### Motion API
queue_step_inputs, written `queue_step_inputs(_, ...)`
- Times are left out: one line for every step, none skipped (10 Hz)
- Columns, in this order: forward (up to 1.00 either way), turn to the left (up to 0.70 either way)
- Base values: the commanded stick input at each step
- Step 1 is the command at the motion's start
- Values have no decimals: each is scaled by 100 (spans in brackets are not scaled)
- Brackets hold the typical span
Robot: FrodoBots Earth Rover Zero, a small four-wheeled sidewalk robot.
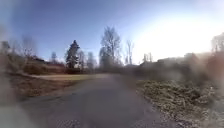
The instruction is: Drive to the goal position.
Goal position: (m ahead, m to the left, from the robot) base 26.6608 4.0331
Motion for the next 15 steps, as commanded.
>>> queue_step_inputs(70,0)
queue_step_inputs(70,0)
queue_step_inputs(70,0)
queue_step_inputs(70,0)
queue_step_inputs(70,0)
queue_step_inputs(70,0)
queue_step_inputs(70,0)
queue_step_inputs(70,0)
queue_step_inputs(70,0)
queue_step_inputs(70,0)
queue_step_inputs(70,0)
queue_step_inputs(70,0)
queue_step_inputs(70,0)
queue_step_inputs(70,0)
queue_step_inputs(70,0)
